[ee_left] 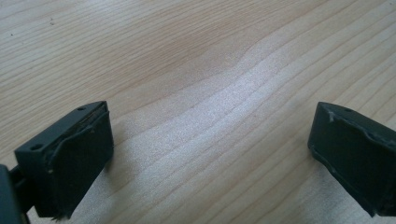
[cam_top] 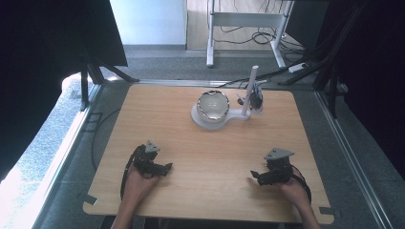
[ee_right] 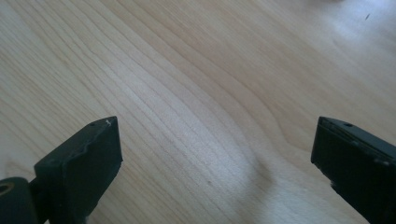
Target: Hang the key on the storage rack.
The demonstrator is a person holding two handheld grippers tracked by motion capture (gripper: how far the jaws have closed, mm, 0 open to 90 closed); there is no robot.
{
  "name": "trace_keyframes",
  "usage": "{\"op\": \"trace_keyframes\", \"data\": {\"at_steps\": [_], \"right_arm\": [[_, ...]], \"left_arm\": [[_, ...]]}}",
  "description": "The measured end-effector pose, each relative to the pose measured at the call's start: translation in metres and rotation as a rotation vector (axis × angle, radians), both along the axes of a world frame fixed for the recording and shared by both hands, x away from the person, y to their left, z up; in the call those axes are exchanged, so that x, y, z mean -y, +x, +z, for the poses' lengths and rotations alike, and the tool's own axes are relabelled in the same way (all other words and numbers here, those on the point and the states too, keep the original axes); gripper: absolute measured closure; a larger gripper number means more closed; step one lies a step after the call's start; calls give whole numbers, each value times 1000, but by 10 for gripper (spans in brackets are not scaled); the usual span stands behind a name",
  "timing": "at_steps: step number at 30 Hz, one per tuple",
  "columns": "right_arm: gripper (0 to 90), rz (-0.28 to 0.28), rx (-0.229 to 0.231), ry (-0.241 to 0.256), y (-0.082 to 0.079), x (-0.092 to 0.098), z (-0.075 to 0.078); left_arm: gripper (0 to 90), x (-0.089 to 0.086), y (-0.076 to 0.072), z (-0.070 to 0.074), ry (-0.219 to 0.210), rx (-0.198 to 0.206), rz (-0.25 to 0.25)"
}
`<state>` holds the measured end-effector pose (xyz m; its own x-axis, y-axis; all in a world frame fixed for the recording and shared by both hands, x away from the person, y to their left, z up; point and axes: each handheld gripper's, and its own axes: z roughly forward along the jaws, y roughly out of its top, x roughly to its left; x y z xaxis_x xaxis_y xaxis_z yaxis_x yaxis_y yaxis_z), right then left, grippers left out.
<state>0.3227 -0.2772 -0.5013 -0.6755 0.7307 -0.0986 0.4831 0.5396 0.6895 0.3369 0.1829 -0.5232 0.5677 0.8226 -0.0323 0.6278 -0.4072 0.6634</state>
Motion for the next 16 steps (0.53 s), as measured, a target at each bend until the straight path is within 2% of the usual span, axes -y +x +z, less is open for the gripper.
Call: {"op": "trace_keyframes", "data": {"at_steps": [3, 5, 6, 11, 16], "right_arm": [[21, -25, -1, 34, -1, 0, -13], [5, -27, -5, 32, -1, 0, -16], [0, -29, -12, 54, -1, 1, -18], [0, -42, -64, 82, 2, 3, -19], [0, -39, -64, 81, 2, 3, -19]], "left_arm": [[0, 0, 0, 0, 0, 0, 0], [1, 0, 0, 0, 0, 0, 0], [0, 0, 0, 0, 0, 0, 0], [1, 0, 0, 0, 0, 0, 0], [0, 0, 0, 0, 1, 0, -1]]}}
